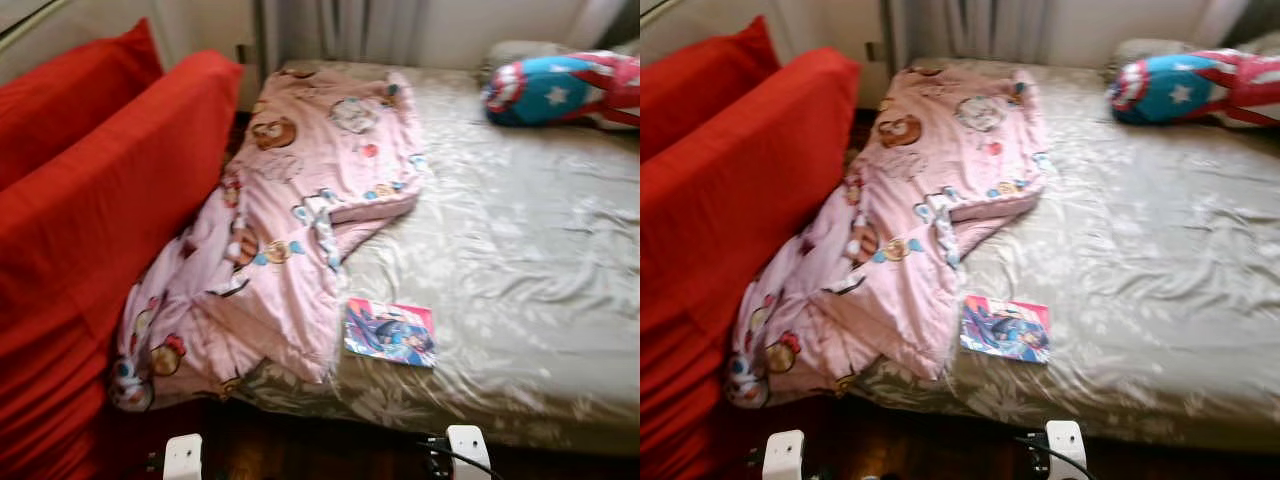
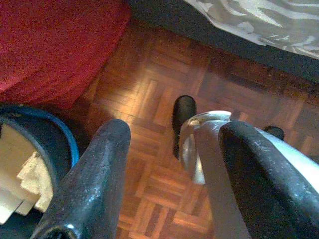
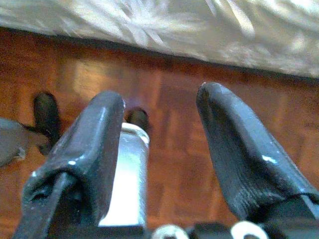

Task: Clean up the room

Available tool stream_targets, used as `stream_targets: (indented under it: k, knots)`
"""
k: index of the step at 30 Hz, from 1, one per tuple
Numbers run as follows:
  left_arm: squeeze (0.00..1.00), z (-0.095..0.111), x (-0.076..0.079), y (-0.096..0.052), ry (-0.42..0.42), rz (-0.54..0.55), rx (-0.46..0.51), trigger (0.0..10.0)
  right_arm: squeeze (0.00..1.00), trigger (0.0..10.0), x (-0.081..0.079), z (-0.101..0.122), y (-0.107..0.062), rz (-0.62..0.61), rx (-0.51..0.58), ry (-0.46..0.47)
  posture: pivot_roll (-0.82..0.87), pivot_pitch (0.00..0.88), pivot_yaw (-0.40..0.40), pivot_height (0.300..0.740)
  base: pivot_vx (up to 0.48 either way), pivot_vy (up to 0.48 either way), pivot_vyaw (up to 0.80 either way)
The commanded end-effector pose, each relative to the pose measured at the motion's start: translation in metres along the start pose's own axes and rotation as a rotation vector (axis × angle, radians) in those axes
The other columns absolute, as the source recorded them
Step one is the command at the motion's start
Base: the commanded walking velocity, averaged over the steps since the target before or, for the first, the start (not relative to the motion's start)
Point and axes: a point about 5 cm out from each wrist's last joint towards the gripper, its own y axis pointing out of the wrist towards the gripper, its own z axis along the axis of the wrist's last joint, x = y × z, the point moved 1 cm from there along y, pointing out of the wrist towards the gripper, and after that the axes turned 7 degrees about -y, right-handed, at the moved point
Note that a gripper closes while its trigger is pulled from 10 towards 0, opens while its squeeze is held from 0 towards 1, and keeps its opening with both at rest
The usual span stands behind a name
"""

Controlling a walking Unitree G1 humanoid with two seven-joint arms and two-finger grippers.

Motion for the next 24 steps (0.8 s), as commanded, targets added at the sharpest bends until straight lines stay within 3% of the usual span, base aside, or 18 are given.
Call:
stream_targets:
  k: [1,11,16,24]
  knots:
    - [0.0,-0.0034,0.0019,-0.0006,0.009,-0.006,-0.011,10.0,0.0,10.0,0.0026,-0.015,-0.0039,-0.006,-0.042,0.008,-0.09,0.138,-0.028,0.74,0.255,0.0,0.0]
    - [0.0,-0.0022,0.0018,-0.0004,0.008,-0.004,-0.005,10.0,0.0,10.0,0.0034,-0.0185,-0.0051,-0.004,-0.05,-0.003,-0.09,0.152,-0.029,0.74,0.256,0.0,0.0]
    - [0.0,-0.0019,0.0019,-0.0003,0.007,-0.004,-0.004,10.0,0.0,10.0,0.0024,-0.0195,-0.0053,-0.004,-0.049,0.003,-0.09,0.156,-0.029,0.74,0.269,0.0,0.65]
    - [0.0,-0.0009,0.0015,-0.0001,0.005,-0.002,0.0,10.0,0.0,10.0,0.0036,-0.0181,-0.0051,-0.006,-0.045,0.009,-0.09,0.159,-0.029,0.74,0.236,0.0,0.0]
